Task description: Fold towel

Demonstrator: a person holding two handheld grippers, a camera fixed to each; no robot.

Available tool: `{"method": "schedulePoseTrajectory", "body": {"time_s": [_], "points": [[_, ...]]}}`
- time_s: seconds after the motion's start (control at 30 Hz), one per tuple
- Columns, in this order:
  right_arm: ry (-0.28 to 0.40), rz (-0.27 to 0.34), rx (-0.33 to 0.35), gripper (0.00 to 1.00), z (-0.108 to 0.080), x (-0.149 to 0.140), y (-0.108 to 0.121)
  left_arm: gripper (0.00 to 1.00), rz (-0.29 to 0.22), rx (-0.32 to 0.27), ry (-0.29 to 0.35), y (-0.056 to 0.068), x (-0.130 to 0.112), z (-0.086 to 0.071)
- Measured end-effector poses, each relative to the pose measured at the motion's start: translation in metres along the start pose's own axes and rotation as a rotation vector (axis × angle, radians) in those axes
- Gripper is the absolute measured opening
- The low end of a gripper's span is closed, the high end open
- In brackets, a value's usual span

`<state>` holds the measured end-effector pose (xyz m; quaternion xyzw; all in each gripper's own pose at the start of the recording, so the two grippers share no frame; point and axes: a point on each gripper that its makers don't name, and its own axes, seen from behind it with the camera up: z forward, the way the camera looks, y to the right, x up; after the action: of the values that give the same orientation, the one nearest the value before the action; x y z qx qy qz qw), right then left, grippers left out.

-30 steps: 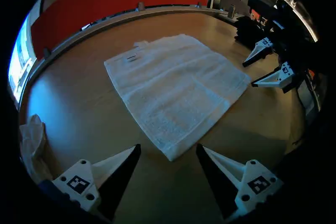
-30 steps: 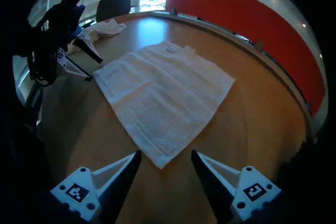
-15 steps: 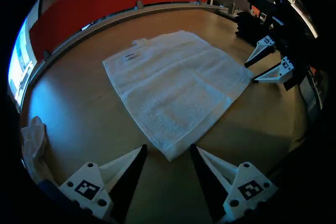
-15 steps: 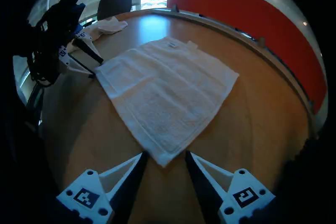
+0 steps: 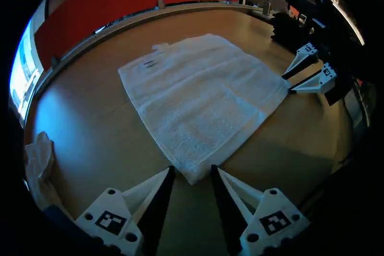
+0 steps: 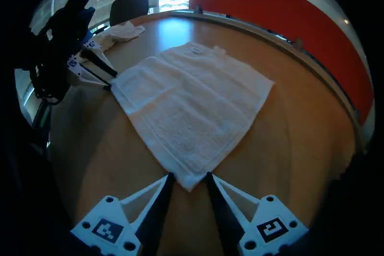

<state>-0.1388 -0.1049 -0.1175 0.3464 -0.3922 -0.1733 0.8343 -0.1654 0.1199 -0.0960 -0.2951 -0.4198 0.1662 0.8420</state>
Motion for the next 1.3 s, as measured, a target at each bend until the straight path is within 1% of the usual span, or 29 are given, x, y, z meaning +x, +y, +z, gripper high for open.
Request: {"method": "schedulePoseTrajectory", "body": {"time_s": [0.03, 0.1, 0.17, 0.23, 0.33, 0.47, 0.57, 0.7, 0.9, 1.03, 1.3], "points": [[0.0, 0.001, 0.0, 0.44, 0.0, 0.0, 0.0, 0.51, 0.001, 0.0, 0.0, 0.001, 0.0, 0.0], [0.0, 0.002, 0.0, 0.34, 0.0, 0.0, 0.0, 0.45, 0.002, 0.0, 0.0, 0.003, 0.0, -0.001], [-0.001, 0.004, -0.001, 0.27, -0.001, 0.001, 0.0, 0.39, 0.002, -0.001, -0.001, 0.005, -0.001, -0.001], [0.002, 0.006, -0.002, 0.21, -0.002, 0.002, 0.0, 0.33, 0.002, 0.0, -0.003, 0.006, -0.001, -0.001], [0.005, 0.007, -0.003, 0.16, -0.004, 0.003, 0.0, 0.22, -0.002, 0.005, -0.005, 0.007, 0.0, 0.0], [0.005, 0.011, -0.003, 0.11, -0.006, 0.003, -0.001, 0.14, -0.012, 0.008, -0.007, 0.008, 0.001, 0.0], [0.01, 0.023, -0.007, 0.08, -0.007, 0.005, 0.001, 0.13, -0.021, -0.003, -0.006, 0.011, 0.002, 0.0], [0.016, 0.031, -0.008, 0.08, -0.012, 0.005, 0.003, 0.12, -0.025, -0.011, 0.003, 0.014, 0.004, -0.002], [0.027, 0.023, -0.007, 0.08, -0.02, 0.009, 0.004, 0.12, -0.035, -0.011, 0.012, 0.016, 0.01, -0.008], [0.04, 0.013, -0.005, 0.08, -0.029, 0.015, 0.003, 0.12, -0.05, -0.015, 0.016, 0.018, 0.014, -0.017], [0.07, -0.008, -0.002, 0.07, -0.053, 0.029, 0.003, 0.12, -0.09, -0.04, 0.03, 0.025, 0.025, -0.041]]}}
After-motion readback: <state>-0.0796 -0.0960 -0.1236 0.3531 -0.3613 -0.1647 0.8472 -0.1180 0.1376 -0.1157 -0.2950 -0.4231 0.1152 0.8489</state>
